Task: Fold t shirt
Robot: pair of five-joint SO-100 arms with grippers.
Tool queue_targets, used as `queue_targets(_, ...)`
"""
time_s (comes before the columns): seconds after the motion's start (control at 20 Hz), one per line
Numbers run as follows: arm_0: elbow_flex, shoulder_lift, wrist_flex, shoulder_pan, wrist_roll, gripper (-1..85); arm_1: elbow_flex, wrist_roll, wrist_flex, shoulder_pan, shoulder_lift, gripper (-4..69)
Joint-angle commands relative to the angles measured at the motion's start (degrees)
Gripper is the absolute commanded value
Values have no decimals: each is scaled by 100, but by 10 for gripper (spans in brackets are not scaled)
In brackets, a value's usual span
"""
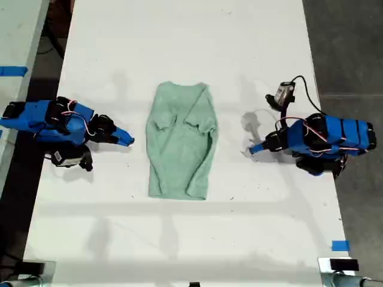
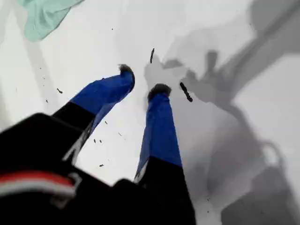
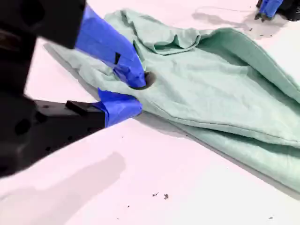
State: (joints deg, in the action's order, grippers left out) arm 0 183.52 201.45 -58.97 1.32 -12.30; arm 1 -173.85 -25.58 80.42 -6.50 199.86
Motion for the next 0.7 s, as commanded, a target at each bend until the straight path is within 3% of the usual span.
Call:
queue_targets(0.0,114,62,-26,105,466,13,-343,-53,-132,-44,62,102)
queue_targets(0.15,114,70,-26,-9,466,45,-343,-53,-132,-44,62,103)
queue_targets(0.45,105,88,-26,0,466,-1,-343,-53,-132,-53,62,103)
queue_targets(0.65,105,88,-26,-18,466,-1,-343,-44,-132,-53,62,14)
